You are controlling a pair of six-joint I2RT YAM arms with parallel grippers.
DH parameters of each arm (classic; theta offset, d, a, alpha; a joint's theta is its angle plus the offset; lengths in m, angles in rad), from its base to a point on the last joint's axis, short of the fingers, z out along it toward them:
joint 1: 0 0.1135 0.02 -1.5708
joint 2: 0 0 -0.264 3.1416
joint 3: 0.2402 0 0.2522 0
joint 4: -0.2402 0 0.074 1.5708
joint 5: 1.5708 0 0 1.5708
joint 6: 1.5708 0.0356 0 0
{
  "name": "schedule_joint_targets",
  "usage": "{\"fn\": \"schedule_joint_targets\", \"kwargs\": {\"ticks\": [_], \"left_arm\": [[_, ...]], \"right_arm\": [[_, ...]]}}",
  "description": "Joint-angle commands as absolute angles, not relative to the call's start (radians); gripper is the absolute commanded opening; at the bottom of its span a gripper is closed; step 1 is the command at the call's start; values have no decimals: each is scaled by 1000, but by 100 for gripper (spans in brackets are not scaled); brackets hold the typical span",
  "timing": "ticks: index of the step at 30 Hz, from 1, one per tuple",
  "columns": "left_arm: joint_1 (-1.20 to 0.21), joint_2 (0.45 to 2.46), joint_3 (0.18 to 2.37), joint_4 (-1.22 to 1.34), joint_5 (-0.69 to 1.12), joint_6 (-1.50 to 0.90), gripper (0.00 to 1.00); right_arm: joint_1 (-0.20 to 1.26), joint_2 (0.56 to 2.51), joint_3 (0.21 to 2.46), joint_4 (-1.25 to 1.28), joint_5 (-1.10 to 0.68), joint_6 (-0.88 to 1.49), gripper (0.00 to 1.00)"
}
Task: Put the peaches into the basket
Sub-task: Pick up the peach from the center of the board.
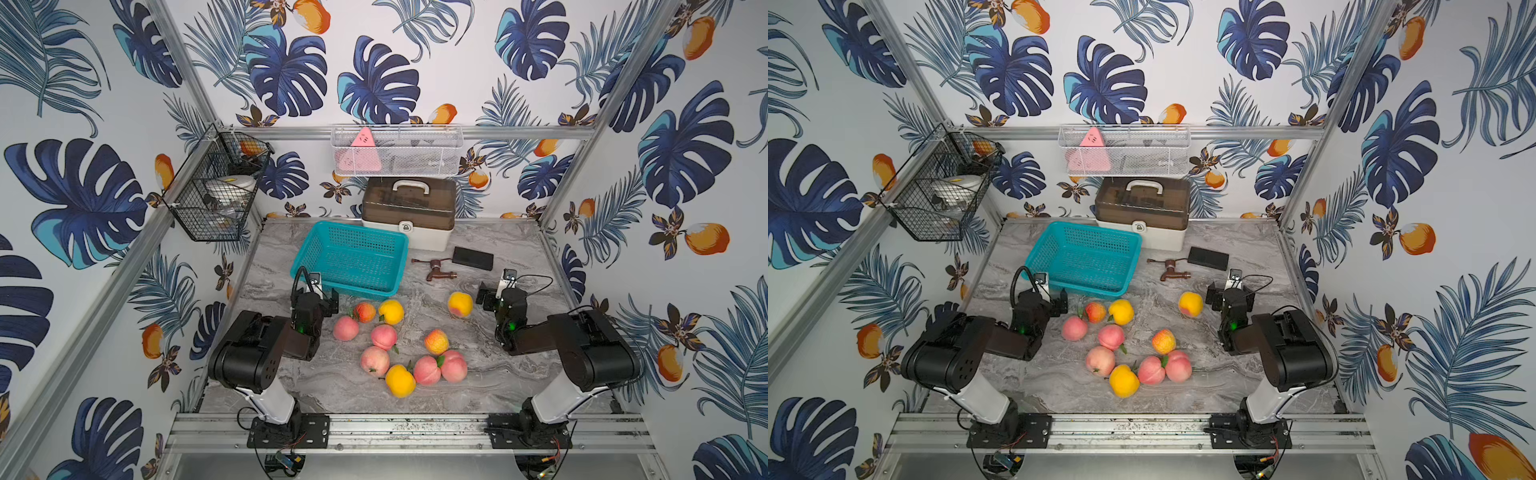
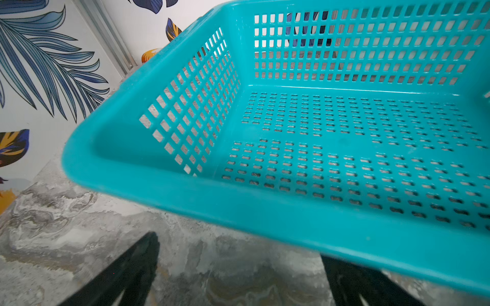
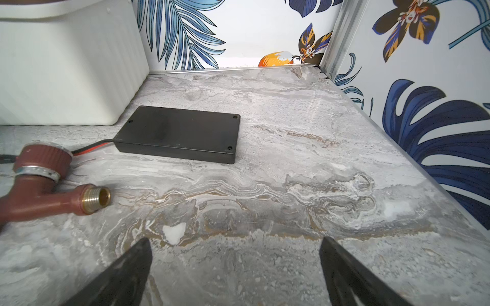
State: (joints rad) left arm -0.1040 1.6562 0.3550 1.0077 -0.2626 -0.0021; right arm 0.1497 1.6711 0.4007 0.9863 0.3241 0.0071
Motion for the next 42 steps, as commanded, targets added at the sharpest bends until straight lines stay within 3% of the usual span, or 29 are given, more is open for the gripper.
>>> {"fn": "schedule_joint_targets", "kwargs": {"ticks": [1,42], "left_arm": [[-103,1652,358,1048,-257,-9,99],[-81,1650,368,1021,-176,-8,99]], "right_arm": [[150,1672,407,974,321,2,100],[150,1671,407,968,316,3,100]]}}
